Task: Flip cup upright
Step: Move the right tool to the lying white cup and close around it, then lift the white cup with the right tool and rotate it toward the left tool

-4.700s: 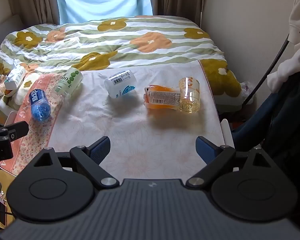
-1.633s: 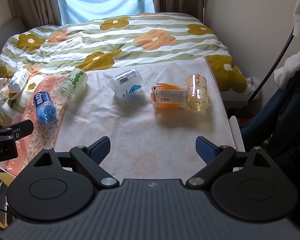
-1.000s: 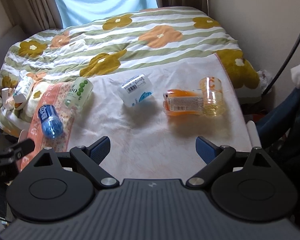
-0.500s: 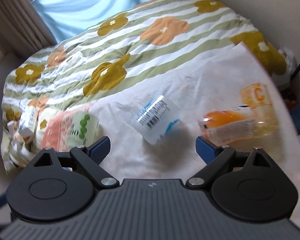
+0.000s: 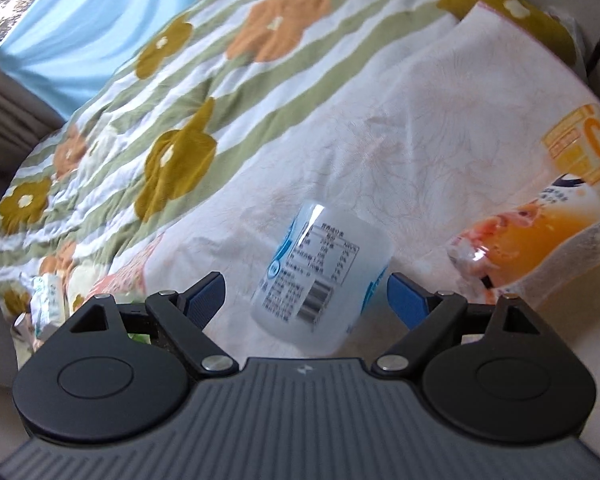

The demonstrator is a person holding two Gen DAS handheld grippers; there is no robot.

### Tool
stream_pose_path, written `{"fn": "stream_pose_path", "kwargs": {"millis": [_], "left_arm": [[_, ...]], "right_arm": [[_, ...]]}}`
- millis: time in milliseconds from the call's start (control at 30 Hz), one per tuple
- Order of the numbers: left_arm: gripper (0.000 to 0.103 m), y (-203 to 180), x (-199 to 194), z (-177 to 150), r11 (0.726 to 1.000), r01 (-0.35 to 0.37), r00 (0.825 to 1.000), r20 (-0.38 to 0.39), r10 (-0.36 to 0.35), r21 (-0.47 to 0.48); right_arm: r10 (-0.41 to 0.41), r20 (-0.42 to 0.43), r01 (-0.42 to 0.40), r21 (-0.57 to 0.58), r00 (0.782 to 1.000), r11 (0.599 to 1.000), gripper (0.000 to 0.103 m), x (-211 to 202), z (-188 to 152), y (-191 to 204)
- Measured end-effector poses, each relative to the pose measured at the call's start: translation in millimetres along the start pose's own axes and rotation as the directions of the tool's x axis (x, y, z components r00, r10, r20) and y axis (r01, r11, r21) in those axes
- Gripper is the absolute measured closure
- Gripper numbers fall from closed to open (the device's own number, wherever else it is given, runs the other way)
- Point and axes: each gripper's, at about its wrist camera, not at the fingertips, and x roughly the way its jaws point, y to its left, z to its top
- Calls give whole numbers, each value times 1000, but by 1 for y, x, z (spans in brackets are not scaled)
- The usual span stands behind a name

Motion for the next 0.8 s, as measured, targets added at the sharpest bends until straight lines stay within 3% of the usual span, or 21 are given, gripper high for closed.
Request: {"fn": "stream_pose_path", "kwargs": {"millis": [167, 533, 800], "left_arm": [[0, 2, 10, 5, 1000, 11, 1000, -16, -11, 2], [0, 8, 10, 3, 1000, 14, 1000, -18, -14, -16], [0, 13, -3, -6, 1000, 4, 1000, -3, -4, -31]], "right_arm": [[-26, -16, 26, 8, 1000, 1000, 21, 14, 3, 0], [-25, 9, 25, -51, 1000, 998, 26, 7, -3, 7], [12, 25, -10, -107, 1000, 994, 26, -21, -12, 11]]}}
